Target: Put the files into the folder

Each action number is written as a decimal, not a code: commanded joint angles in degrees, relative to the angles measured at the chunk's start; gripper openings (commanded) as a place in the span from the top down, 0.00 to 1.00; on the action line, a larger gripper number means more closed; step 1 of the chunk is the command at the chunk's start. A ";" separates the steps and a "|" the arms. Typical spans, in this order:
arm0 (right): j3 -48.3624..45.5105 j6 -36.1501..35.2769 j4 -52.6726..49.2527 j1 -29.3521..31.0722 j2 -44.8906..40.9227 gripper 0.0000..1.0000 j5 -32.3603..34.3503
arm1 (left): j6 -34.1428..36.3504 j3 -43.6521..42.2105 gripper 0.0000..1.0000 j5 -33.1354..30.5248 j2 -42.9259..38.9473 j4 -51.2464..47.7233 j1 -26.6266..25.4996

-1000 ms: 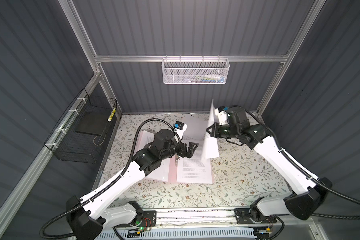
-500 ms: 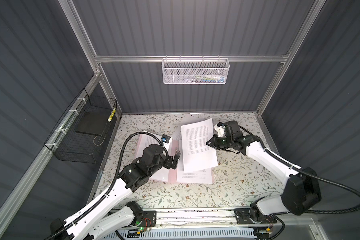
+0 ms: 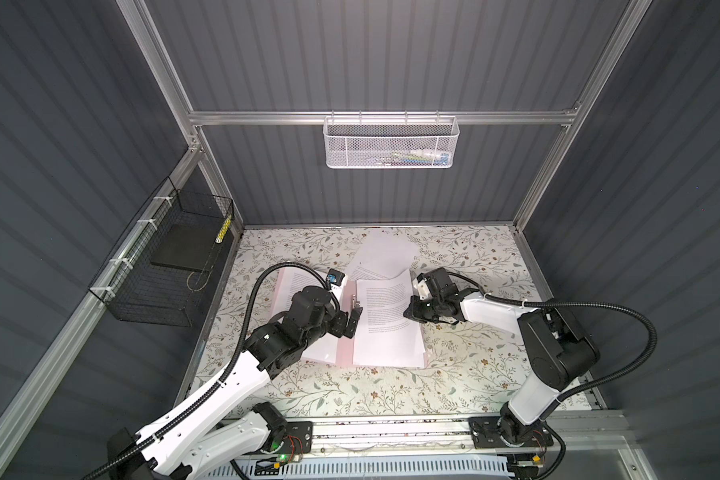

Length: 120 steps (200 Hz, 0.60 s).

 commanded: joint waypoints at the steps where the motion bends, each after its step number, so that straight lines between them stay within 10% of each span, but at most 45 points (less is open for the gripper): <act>1: 0.62 -1.68 -0.09 0.39 -0.49 1.00 -0.27 | 1.44 -0.03 0.00 1.14 0.10 0.58 0.37; 120: -3.86 9.09 5.10 1.58 0.15 1.00 0.19 | 1.44 0.04 0.00 2.36 1.00 0.59 0.33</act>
